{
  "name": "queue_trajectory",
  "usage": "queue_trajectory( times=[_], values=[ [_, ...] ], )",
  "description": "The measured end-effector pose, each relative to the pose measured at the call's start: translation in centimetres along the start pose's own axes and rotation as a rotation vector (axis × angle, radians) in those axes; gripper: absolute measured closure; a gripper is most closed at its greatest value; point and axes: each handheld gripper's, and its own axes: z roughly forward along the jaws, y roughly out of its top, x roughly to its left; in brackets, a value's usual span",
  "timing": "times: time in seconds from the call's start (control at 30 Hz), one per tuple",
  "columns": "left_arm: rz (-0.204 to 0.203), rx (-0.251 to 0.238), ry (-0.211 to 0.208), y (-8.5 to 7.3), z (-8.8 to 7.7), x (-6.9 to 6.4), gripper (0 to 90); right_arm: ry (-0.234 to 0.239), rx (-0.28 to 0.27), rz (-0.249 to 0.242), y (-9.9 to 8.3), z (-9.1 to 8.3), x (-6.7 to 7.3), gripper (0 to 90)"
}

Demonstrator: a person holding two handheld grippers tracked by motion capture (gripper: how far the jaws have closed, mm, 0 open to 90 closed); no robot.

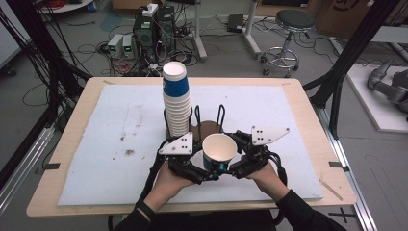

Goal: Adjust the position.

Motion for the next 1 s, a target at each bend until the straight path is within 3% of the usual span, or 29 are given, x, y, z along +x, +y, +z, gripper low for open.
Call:
queue_trajectory(
  times=[0.17,0.53,1.0],
  values=[
    [-0.003,-0.005,0.002,0.0,-0.1,0.0,26.7,-0.002,0.002,-0.008,0.0,0.0,0.0,20.8],
    [-0.005,0.0,0.062,0.2,-0.8,0.2,15.6,-0.039,-0.004,-0.025,0.1,-0.6,-0.2,20.9],
    [0.016,-0.003,0.223,-0.1,-5.4,0.8,15.5,-0.141,0.01,-0.032,-0.3,-2.7,-1.4,20.8]
  ],
)
